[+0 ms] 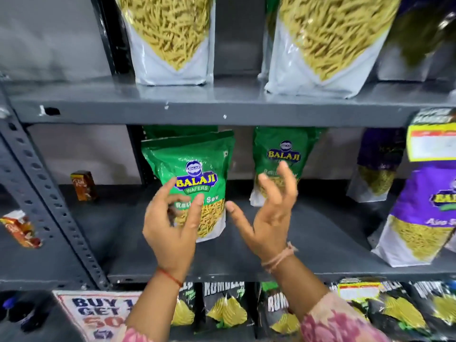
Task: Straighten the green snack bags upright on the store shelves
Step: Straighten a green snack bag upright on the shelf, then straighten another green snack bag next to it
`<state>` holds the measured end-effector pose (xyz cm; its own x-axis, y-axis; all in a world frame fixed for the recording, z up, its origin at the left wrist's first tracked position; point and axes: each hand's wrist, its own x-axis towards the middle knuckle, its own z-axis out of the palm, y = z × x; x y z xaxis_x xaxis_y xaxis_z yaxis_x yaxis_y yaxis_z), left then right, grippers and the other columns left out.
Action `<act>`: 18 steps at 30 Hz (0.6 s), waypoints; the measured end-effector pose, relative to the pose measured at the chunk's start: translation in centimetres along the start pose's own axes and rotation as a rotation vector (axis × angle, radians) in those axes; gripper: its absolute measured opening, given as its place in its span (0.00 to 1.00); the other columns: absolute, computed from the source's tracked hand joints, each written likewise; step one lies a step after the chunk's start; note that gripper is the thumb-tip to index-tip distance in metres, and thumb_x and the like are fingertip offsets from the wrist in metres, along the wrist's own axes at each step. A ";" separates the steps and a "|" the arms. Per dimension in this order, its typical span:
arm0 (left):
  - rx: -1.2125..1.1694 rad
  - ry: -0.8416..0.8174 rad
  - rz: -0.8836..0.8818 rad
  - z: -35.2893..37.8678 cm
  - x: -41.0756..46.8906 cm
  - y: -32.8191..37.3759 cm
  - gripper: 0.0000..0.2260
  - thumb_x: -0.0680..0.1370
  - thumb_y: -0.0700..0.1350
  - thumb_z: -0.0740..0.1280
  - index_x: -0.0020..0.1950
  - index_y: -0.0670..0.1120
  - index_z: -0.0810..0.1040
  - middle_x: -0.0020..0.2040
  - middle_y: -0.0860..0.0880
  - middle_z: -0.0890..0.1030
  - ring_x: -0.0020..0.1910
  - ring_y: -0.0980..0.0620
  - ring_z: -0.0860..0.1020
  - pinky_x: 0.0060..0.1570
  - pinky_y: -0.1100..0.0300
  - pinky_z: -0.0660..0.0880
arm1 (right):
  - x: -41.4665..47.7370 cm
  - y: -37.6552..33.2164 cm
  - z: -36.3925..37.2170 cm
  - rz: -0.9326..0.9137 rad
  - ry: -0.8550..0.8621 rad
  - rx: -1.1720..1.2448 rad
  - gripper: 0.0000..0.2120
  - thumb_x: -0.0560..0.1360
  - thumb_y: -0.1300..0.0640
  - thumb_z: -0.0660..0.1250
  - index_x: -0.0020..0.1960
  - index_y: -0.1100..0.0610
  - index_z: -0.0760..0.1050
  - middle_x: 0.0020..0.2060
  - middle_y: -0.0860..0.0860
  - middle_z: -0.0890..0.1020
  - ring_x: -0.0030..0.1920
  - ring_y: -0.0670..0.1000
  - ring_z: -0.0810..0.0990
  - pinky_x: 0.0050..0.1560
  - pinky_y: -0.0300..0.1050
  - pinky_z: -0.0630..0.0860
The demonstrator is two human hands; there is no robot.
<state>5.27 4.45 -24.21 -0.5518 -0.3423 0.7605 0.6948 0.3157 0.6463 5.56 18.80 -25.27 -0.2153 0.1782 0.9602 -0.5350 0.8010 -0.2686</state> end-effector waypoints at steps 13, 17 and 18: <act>-0.316 -0.687 -0.337 14.1 16.7 13.5 0.41 0.65 0.53 0.73 0.71 0.45 0.56 0.73 0.45 0.62 0.70 0.47 0.64 0.66 0.50 0.66 | 23.7 3.9 -9.2 0.664 -0.154 0.375 0.35 0.65 0.55 0.75 0.66 0.63 0.62 0.63 0.56 0.73 0.59 0.49 0.74 0.61 0.34 0.70; -0.402 -0.901 -0.393 15.5 17.2 12.2 0.27 0.67 0.42 0.72 0.64 0.41 0.69 0.60 0.45 0.77 0.61 0.48 0.75 0.46 0.63 0.74 | 24.1 5.3 -8.4 0.738 -0.257 0.515 0.29 0.64 0.63 0.75 0.62 0.64 0.68 0.59 0.60 0.78 0.55 0.54 0.79 0.57 0.50 0.78; -0.420 -0.928 -0.389 15.6 17.0 12.1 0.26 0.67 0.39 0.72 0.63 0.40 0.69 0.60 0.44 0.77 0.59 0.48 0.76 0.47 0.63 0.76 | 24.0 5.3 -8.4 0.739 -0.253 0.534 0.29 0.64 0.64 0.75 0.62 0.64 0.68 0.58 0.60 0.79 0.53 0.53 0.80 0.52 0.45 0.80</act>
<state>-2.90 16.29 -2.42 -0.7787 0.5038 0.3739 0.4017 -0.0574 0.9140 4.41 32.08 -2.96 -0.7861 0.3569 0.5046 -0.4823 0.1563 -0.8619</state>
